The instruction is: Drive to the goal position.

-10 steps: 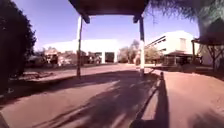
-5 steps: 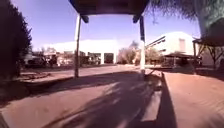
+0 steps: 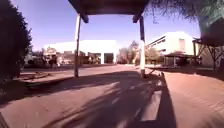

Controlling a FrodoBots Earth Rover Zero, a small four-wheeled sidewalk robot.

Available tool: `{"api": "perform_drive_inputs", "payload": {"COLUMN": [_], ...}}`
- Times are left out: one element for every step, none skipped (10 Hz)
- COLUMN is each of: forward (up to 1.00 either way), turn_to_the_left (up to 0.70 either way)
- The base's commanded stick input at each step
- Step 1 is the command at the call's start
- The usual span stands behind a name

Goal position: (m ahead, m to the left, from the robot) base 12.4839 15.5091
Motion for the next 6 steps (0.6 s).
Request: {"api": "perform_drive_inputs", "payload": {"forward": [0.85,0.85,0.85,0.24,0.0,0.0], "turn_to_the_left": [0.0,0.0,0.0,0.0,0.0,0.0]}}
